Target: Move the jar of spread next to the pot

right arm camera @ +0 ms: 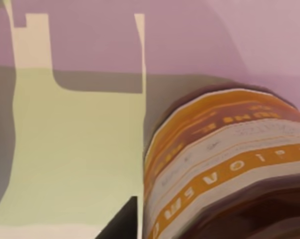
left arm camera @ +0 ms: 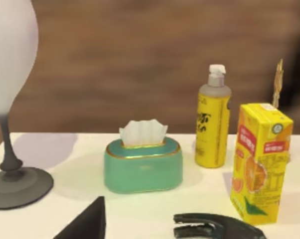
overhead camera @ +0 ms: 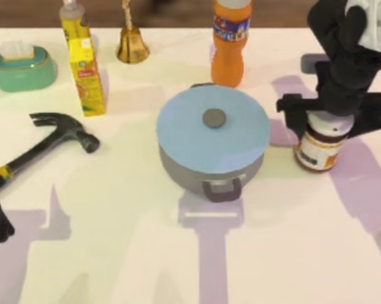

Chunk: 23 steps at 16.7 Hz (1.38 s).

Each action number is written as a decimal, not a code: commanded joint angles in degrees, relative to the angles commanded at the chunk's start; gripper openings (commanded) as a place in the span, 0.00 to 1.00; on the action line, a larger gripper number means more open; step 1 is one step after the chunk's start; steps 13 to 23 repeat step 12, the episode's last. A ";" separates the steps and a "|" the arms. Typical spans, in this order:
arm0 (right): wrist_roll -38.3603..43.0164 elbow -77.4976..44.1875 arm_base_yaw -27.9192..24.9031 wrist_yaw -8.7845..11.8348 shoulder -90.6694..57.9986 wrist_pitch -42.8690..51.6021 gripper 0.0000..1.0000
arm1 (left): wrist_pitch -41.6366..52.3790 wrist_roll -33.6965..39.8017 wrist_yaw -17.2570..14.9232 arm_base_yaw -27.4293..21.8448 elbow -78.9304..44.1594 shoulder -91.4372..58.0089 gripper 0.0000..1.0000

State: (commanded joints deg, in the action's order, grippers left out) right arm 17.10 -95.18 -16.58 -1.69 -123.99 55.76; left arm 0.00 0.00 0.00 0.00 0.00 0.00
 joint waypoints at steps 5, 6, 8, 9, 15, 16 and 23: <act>0.00 0.00 0.00 0.00 0.00 0.00 0.90 | 0.00 0.00 0.00 0.00 0.00 0.00 1.00; 0.00 0.00 0.00 0.00 0.00 0.00 0.98 | 0.00 0.00 0.00 0.00 0.00 0.00 1.00; 0.00 0.00 0.00 0.00 0.00 0.00 1.00 | 0.00 0.00 0.00 0.00 0.00 0.00 1.00; 0.00 0.00 0.00 0.00 0.00 0.00 1.00 | 0.00 0.00 0.00 0.00 0.00 0.00 1.00; 0.00 0.00 0.00 0.00 0.00 0.00 1.00 | 0.00 0.00 0.00 0.00 0.00 0.00 1.00; 0.00 0.00 0.00 0.00 0.00 0.00 1.00 | 0.00 0.00 0.00 0.00 0.00 0.00 1.00; 0.00 0.00 0.00 0.00 0.00 0.00 1.00 | 0.00 0.00 0.00 0.00 0.00 0.00 1.00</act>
